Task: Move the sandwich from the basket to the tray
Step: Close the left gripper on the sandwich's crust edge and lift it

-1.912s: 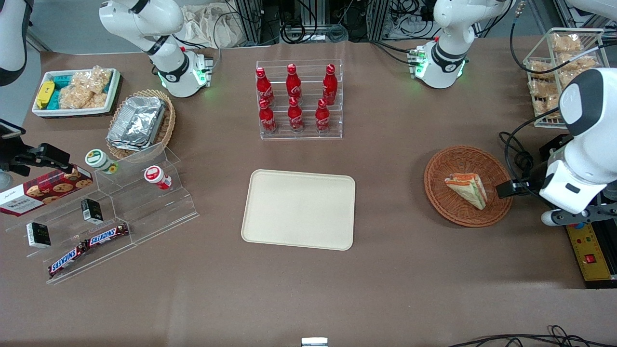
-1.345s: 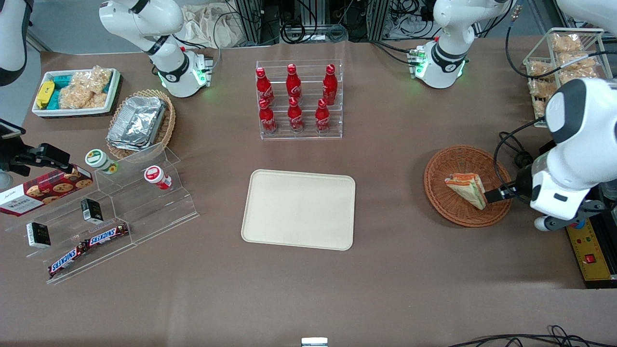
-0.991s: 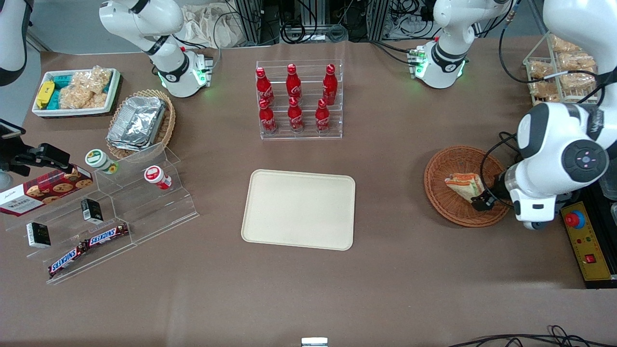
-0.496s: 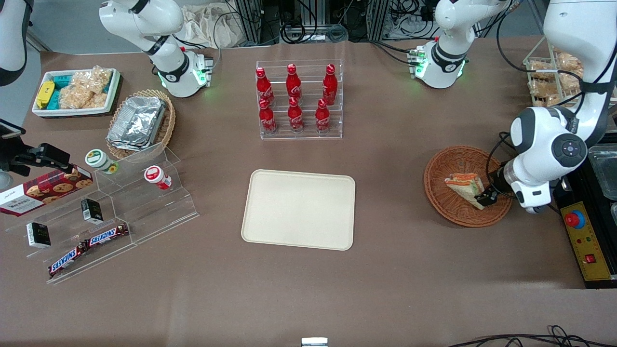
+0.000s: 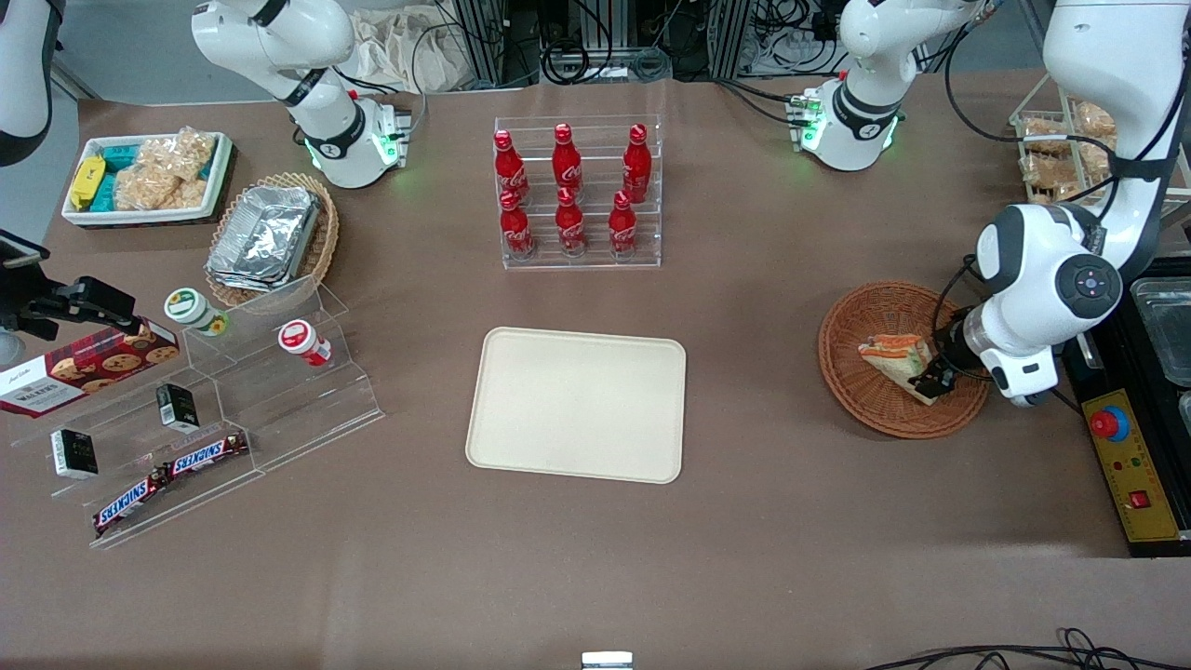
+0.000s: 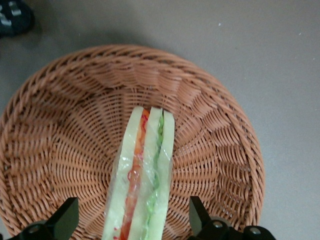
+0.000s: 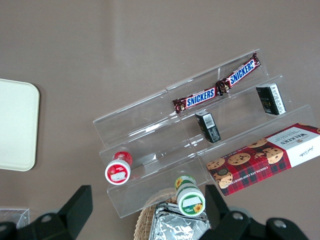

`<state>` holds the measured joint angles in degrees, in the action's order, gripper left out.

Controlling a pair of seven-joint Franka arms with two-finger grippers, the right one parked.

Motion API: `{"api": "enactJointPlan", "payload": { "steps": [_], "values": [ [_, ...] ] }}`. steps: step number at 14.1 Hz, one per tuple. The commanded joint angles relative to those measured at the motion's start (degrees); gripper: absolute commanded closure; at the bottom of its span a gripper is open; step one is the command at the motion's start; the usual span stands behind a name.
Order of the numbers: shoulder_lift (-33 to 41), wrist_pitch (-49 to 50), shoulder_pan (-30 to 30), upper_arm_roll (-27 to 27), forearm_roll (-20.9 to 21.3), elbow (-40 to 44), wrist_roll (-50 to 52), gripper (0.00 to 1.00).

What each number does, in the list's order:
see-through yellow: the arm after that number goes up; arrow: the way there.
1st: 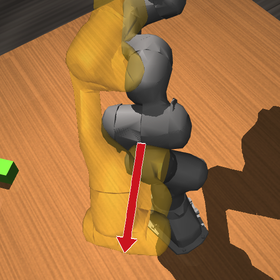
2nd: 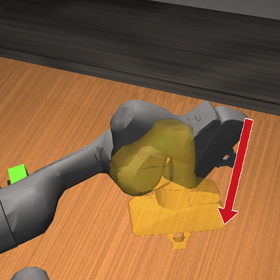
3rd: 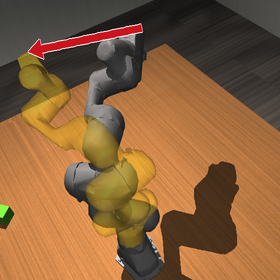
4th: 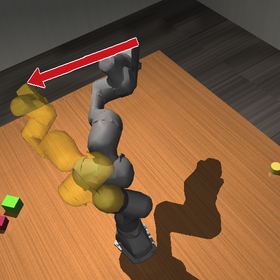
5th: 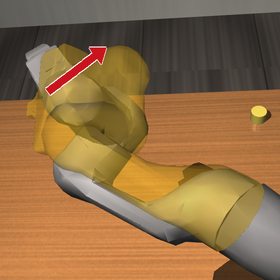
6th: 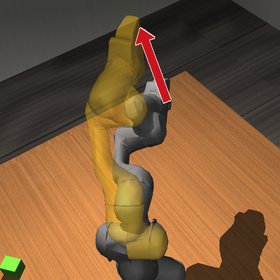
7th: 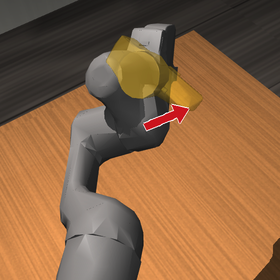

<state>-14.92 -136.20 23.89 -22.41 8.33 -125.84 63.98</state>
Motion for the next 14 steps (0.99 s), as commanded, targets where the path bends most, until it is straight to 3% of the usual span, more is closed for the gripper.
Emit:
{"api": "enactJointPlan", "payload": {
  "steps": [1,4,6,7,8,14],
  "values": [
    [-0.02,-1.86,-0.86,-0.09,-2.26,-1.60,1.50,0.01],
    [-0.29,-3.02,-0.86,-0.09,-2.27,-2.57,1.50,0.05],
    [-0.29,-2.84,-0.95,0.00,-2.27,-2.22,1.41,0.47],
    [-0.55,-2.93,-0.95,-0.09,-2.18,-2.13,1.06,0.79],
    [-0.81,-2.84,-1.12,-0.09,-2.01,-1.87,1.32,0.99],
    [0.67,-2.05,-1.56,-0.26,-1.74,-1.08,0.80,1.00]
  ]
}}
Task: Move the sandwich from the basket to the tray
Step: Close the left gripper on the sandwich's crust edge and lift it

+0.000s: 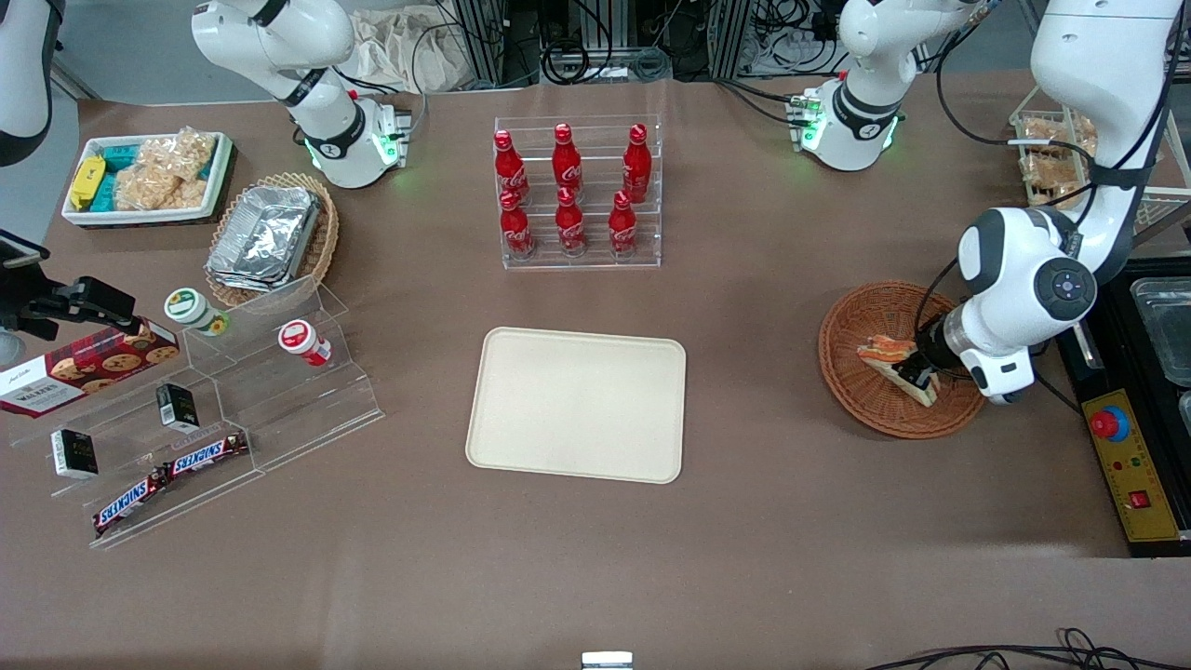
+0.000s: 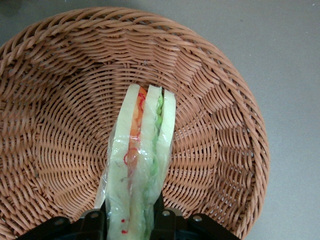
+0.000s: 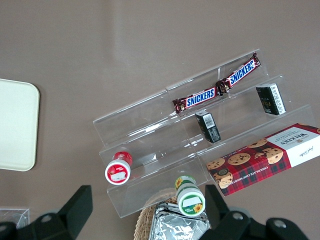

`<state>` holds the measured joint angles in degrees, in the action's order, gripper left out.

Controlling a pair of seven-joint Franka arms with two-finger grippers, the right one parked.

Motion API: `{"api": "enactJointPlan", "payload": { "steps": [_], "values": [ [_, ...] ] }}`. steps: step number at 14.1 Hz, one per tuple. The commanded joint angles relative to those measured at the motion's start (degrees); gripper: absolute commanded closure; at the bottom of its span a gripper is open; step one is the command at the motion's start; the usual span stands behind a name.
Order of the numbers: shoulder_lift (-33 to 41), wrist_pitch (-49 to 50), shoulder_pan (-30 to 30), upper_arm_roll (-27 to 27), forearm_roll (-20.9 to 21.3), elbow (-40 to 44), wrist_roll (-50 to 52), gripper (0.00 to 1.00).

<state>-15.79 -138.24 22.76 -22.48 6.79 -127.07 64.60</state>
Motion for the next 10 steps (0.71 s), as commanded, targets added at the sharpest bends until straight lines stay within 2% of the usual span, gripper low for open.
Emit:
{"api": "enactJointPlan", "payload": {
  "steps": [1,3,7,10],
  "values": [
    [2.69,0.43,-0.87,-0.46,-0.02,0.41,-0.52,1.00],
    [4.62,6.54,-1.13,-1.51,-0.02,3.65,-1.49,1.00],
    [3.23,26.06,-1.13,-8.36,0.15,19.54,-2.10,1.00],
    [2.35,27.85,-2.44,-13.46,0.24,25.27,-3.25,1.00]
  ]
}}
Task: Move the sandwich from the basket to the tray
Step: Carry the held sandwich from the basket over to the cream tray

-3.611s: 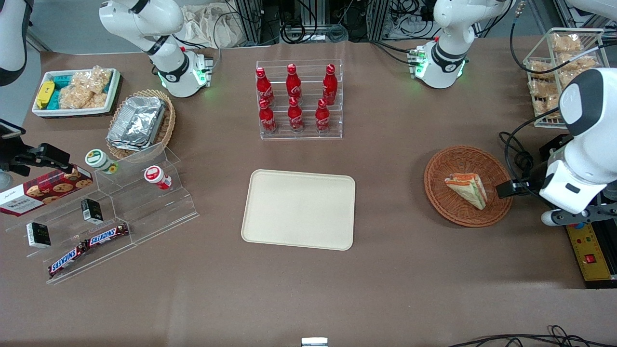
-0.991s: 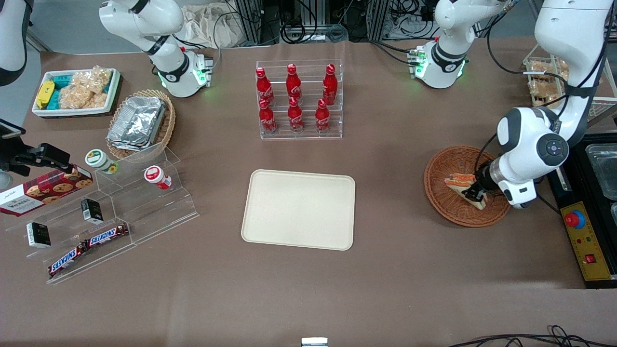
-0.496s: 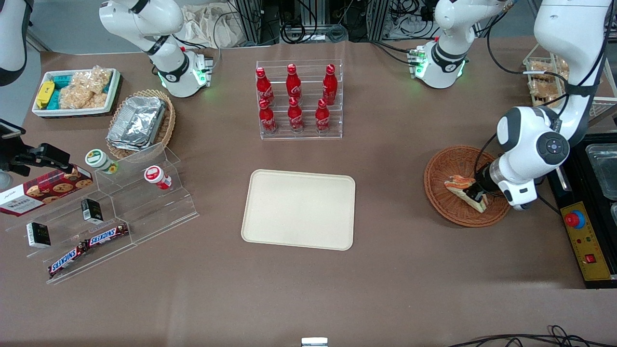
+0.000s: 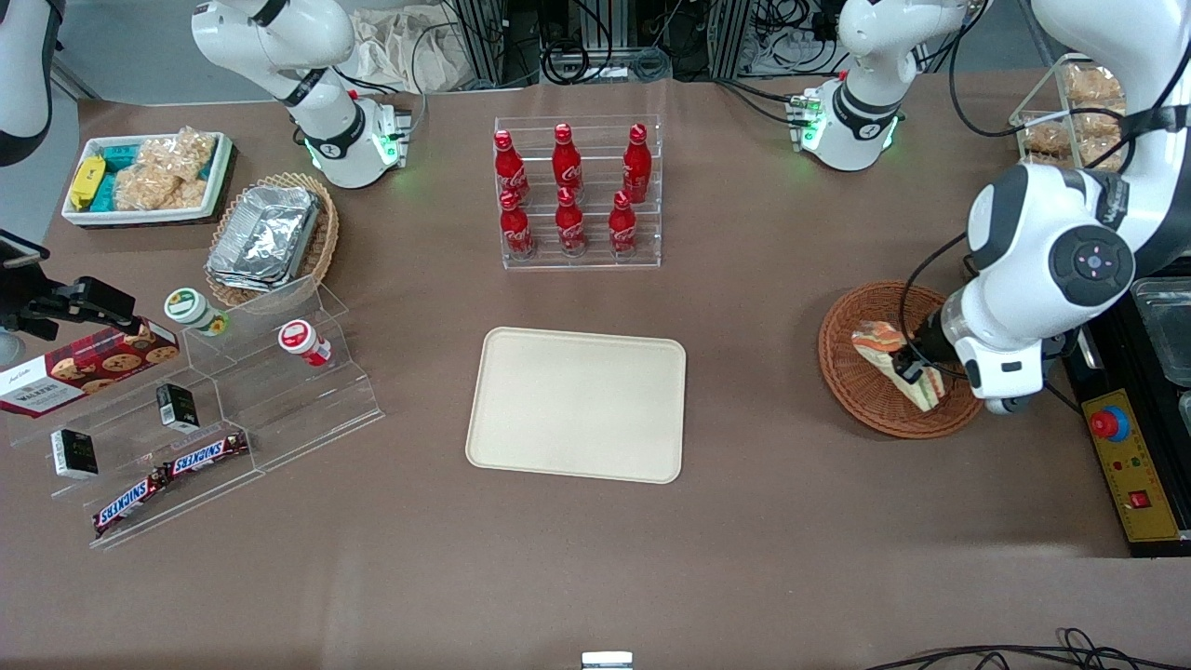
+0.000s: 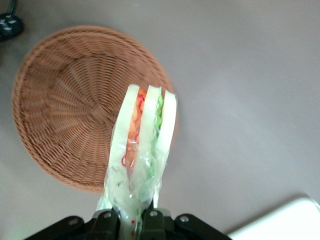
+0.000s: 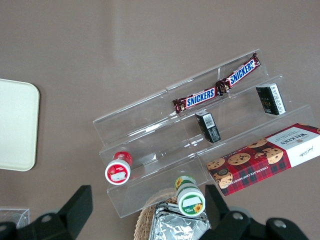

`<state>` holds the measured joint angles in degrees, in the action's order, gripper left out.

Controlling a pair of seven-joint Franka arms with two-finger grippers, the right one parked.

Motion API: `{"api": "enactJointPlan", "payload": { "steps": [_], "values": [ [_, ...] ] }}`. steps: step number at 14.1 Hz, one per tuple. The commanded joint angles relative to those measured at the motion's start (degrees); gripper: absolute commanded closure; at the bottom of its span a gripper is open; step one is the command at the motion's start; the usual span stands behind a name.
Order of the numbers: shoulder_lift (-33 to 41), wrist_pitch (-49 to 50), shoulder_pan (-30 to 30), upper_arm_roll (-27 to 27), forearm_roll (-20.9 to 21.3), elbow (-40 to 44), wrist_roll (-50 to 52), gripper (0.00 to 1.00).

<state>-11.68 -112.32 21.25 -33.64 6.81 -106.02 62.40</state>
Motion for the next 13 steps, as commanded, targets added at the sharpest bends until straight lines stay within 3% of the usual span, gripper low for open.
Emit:
{"api": "enactJointPlan", "payload": {
  "steps": [1,7,11,13],
  "values": [
    [-1.94,2.89,-3.03,-2.83,0.22,5.72,-1.05,1.00],
    [-12.11,3.51,-19.55,-2.75,3.19,13.72,-1.14,1.00],
    [-22.13,2.38,-27.56,-2.75,12.41,18.91,-1.14,1.00],
    [-25.83,-0.69,-31.16,-2.40,14.71,20.15,-0.70,1.00]
  ]
}}
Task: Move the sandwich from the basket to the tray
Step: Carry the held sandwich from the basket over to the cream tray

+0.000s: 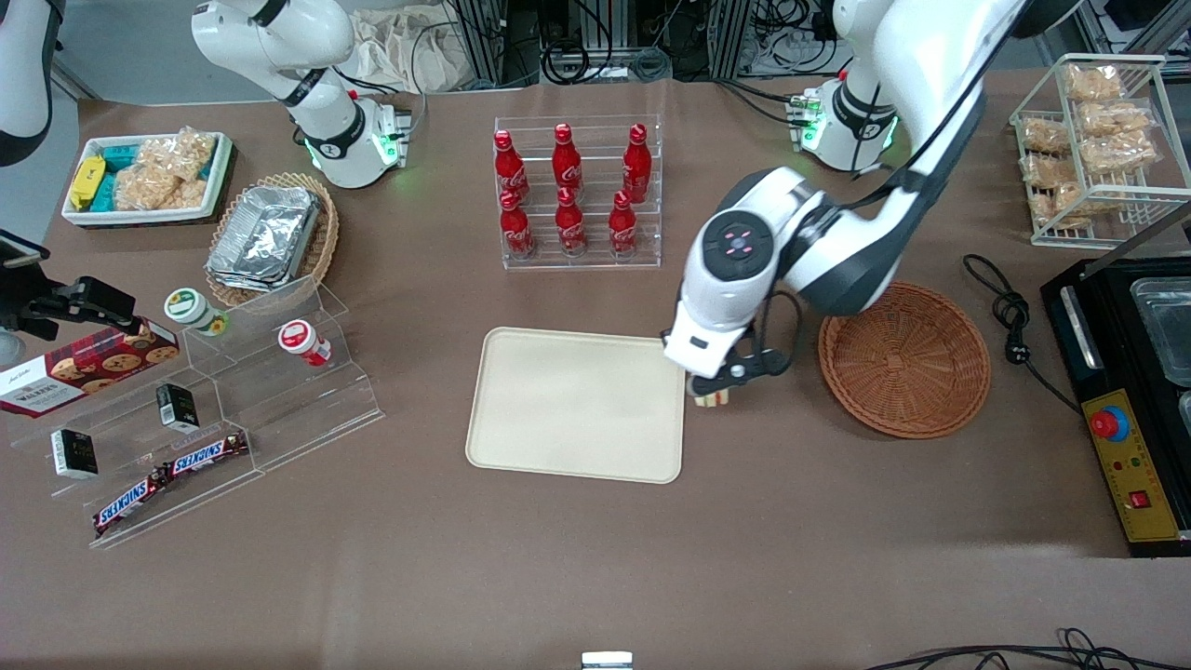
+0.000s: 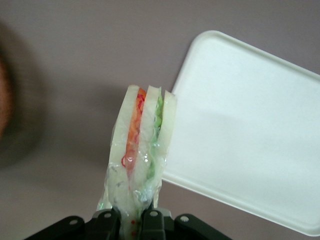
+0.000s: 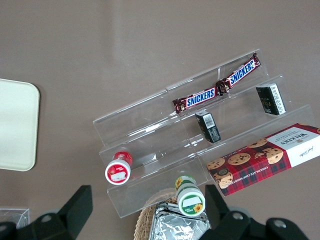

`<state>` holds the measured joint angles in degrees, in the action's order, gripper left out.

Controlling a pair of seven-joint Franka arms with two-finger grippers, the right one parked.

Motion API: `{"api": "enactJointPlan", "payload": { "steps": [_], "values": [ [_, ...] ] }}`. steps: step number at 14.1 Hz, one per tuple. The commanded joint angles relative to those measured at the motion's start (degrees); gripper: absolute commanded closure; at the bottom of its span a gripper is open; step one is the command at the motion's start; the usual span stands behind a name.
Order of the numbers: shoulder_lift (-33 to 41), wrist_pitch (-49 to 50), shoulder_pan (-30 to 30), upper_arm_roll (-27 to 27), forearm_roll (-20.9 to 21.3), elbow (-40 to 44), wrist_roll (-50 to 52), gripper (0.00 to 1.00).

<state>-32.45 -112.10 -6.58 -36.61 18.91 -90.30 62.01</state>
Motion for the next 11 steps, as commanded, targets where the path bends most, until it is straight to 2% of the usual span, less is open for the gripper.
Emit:
{"api": "enactJointPlan", "payload": {
  "steps": [1,3,5,6,7,9,10,11],
  "values": [
    [-7.00,-3.54,-4.57,0.84,4.97,4.44,-0.66,1.00],
    [-10.43,-7.59,-5.11,0.75,9.55,4.35,-0.05,1.00],
    [-11.75,-8.58,-5.82,0.84,12.19,4.00,-0.75,1.00],
    [-12.63,-8.66,-5.82,0.84,13.51,4.08,-0.84,0.96],
    [-13.60,-9.36,-5.82,0.84,15.44,4.08,-0.84,0.76],
    [-14.92,-11.99,-5.47,0.84,17.82,3.73,-0.84,0.61],
    [-14.93,-12.09,-5.55,0.84,17.83,3.73,-0.75,0.40],
    [-14.84,-12.09,-5.47,0.84,17.92,3.73,-0.84,0.01]
  ]
}}
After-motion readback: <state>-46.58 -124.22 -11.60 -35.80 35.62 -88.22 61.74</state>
